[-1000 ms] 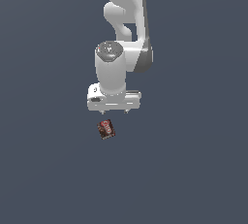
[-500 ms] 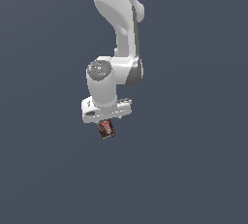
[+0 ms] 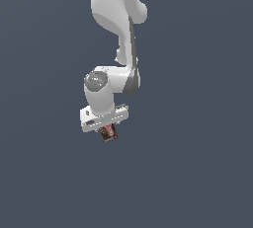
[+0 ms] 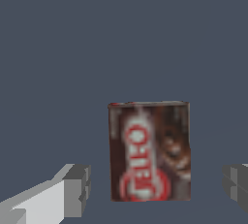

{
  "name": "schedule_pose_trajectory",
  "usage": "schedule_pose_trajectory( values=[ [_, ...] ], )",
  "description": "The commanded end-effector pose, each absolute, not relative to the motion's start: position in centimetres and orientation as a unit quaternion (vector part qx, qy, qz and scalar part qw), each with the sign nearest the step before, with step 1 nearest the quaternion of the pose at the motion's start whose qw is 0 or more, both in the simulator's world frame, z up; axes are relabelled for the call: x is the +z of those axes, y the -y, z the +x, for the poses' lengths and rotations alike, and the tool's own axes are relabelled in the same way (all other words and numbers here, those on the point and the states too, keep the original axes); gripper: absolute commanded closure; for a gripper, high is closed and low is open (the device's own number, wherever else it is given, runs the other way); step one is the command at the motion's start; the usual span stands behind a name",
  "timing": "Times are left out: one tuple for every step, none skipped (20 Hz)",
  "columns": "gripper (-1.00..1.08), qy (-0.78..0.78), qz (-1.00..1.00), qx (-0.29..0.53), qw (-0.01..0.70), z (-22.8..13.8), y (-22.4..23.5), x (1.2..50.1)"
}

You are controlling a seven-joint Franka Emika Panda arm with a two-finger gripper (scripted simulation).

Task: Pick up the object and move it to a goal position.

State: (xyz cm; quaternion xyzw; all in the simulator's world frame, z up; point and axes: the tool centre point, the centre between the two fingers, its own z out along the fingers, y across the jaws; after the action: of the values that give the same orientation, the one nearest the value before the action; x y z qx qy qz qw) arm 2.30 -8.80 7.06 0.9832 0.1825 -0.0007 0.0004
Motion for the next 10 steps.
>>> schedule_pose_trajectory(
  values=[
    [-0.92,-0.190,0.982,0.000,0.000,2.37,8.99,6.72],
    [-0.92,-0.191,0.982,0.000,0.000,2.38,9.04,6.64],
    [-0.92,-0.192,0.981,0.000,0.000,2.38,9.06,6.60],
    [-0.92,-0.192,0.981,0.000,0.000,2.38,9.10,6.58],
    [-0.92,-0.190,0.982,0.000,0.000,2.34,9.05,6.64],
    [-0.92,-0.190,0.982,0.000,0.000,2.34,9.05,6.60],
    [-0.92,-0.190,0.982,0.000,0.000,2.34,9.06,6.50],
    [-0.92,-0.190,0.982,0.000,0.000,2.34,9.07,6.32],
    [-0.92,-0.190,0.982,0.000,0.000,2.33,9.08,6.07],
    [-0.92,-0.191,0.982,0.000,0.000,2.33,9.05,5.77]
  ],
)
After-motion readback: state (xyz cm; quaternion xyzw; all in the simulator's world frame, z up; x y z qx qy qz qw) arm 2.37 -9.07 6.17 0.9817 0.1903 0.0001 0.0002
